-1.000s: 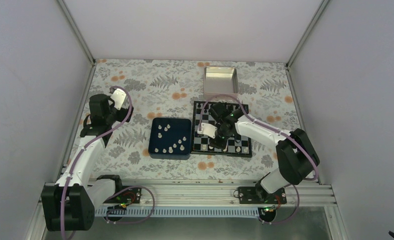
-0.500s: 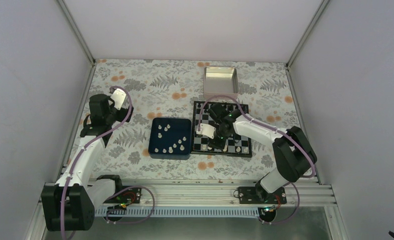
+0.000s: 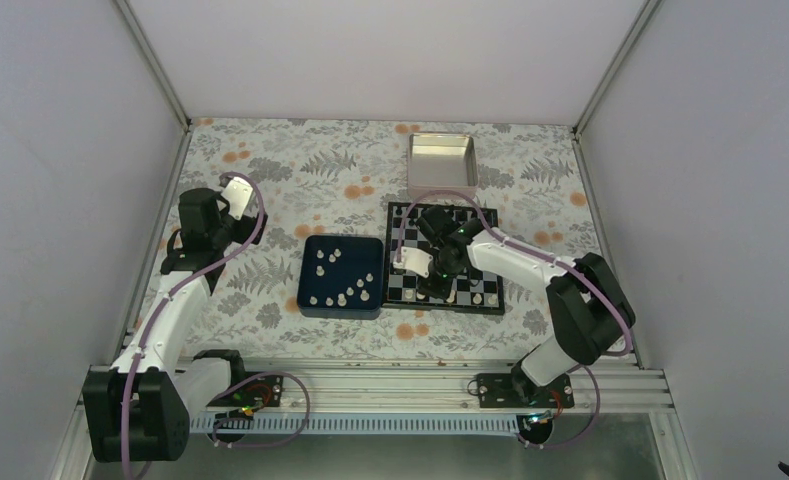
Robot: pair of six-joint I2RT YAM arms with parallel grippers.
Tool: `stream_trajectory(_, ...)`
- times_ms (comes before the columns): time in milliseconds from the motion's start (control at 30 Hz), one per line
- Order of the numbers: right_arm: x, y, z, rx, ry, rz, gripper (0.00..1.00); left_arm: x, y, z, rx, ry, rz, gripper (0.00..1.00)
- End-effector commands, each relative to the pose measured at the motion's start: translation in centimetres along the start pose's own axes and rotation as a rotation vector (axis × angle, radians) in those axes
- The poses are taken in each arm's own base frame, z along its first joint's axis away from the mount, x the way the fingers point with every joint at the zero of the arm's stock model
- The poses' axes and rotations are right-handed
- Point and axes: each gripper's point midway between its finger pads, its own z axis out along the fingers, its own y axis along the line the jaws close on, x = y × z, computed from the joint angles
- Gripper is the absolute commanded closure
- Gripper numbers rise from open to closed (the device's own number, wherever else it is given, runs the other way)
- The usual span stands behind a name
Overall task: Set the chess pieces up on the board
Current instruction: Place the chess piece on the chessboard.
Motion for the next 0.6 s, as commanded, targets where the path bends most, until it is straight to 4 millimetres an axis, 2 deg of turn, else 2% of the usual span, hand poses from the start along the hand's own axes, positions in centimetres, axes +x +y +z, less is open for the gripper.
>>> stream_trajectory(0, 0.59, 0.18, -0.73, 0.008, 0.01, 0.011, 0.95, -0.12, 0.33, 0.08, -0.01, -0.002, -0.014, 0.0)
stream_trajectory(200, 0.44, 0.23, -1.15, 0.009, 0.008, 0.009, 0.95, -0.12, 0.38, 0.05, -0.013, -0.002, -0.014, 0.0)
stream_trajectory(567, 0.29, 0.02, -0.54, 0.004, 0.007, 0.008, 0.95, -0.12, 0.42, 0.11, -0.014, -0.001, -0.013, 0.0)
